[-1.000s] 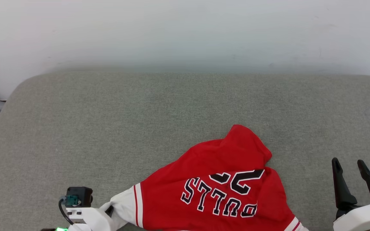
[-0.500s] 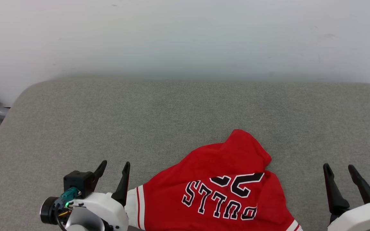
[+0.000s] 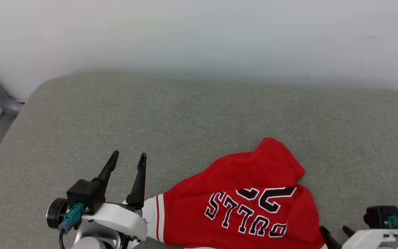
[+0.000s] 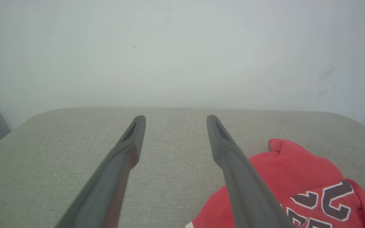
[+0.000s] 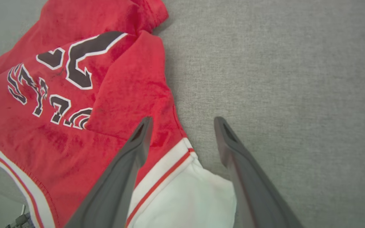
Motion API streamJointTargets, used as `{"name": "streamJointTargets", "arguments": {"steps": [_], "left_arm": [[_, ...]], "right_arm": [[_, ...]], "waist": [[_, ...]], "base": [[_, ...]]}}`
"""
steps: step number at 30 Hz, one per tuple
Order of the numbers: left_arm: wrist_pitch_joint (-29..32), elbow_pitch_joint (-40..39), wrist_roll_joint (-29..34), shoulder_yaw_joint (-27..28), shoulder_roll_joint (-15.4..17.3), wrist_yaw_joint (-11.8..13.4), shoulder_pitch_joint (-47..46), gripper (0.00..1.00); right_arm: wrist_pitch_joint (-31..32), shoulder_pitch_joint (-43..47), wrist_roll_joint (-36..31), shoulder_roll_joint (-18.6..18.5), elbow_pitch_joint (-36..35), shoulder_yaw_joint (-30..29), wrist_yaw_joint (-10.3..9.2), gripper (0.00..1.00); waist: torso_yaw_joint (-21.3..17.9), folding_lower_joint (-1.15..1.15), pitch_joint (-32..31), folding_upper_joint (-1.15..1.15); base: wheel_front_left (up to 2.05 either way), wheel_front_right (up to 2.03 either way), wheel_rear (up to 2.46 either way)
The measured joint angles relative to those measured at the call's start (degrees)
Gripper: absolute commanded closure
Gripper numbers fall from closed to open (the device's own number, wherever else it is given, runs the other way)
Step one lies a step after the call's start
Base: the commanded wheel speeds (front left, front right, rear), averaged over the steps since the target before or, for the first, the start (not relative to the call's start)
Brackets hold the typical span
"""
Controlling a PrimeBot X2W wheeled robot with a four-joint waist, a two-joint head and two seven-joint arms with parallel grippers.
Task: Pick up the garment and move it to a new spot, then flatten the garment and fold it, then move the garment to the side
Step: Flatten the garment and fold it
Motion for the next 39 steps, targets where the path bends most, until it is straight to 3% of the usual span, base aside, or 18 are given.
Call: {"name": "streamJointTargets", "arguments": {"steps": [9,16,17,18,31,36,39], "left_arm": [[-0.5,-0.9,0.6,0.8,-2.0,-0.6,-1.0,0.00],[-0.6,-0.5,1.2,1.6,-2.9,-1.4,-1.2,0.00],[-0.6,-0.4,1.4,1.7,-3.0,-1.6,-1.2,0.00],[-0.6,-0.4,1.4,1.9,-3.2,-1.7,-1.2,0.00],[-0.7,-0.1,3.0,3.3,-4.8,-3.8,-2.1,0.00],[-0.7,1.1,4.3,4.1,-7.1,-5.6,-2.9,0.00],[-0.7,1.7,4.8,4.8,-7.9,-6.3,-2.9,0.00]], "right_arm": [[9.5,-10.0,3.6,-8.6,6.8,10.2,0.00,0.00],[16.5,-13.9,7.3,-10.8,13.3,13.6,0.00,0.00],[16.8,-14.2,8.3,-10.8,13.8,13.6,-0.01,0.64],[17.3,-14.7,8.5,-11.1,14.2,13.8,-0.01,1.00],[12.4,-28.8,8.1,-15.9,16.3,15.3,0.02,1.00],[8.6,-41.2,7.3,-18.6,21.3,16.6,0.01,1.00],[6.0,-44.5,7.1,-18.4,24.6,17.2,0.01,1.00]], "waist": [[2.9,0.00,3.8,0.00],[4.2,0.00,5.7,0.00],[4.3,0.00,5.8,0.00],[4.3,0.00,6.0,0.00],[4.8,0.00,7.4,0.00],[6.6,0.01,9.1,0.00],[7.3,0.01,10.1,0.00]], "base": [[0.00,0.00,0.00],[0.00,0.00,0.00],[0.00,0.00,0.00],[0.00,0.00,0.00],[0.00,0.00,0.00],[0.00,0.00,0.00],[0.00,0.00,0.00]]}}
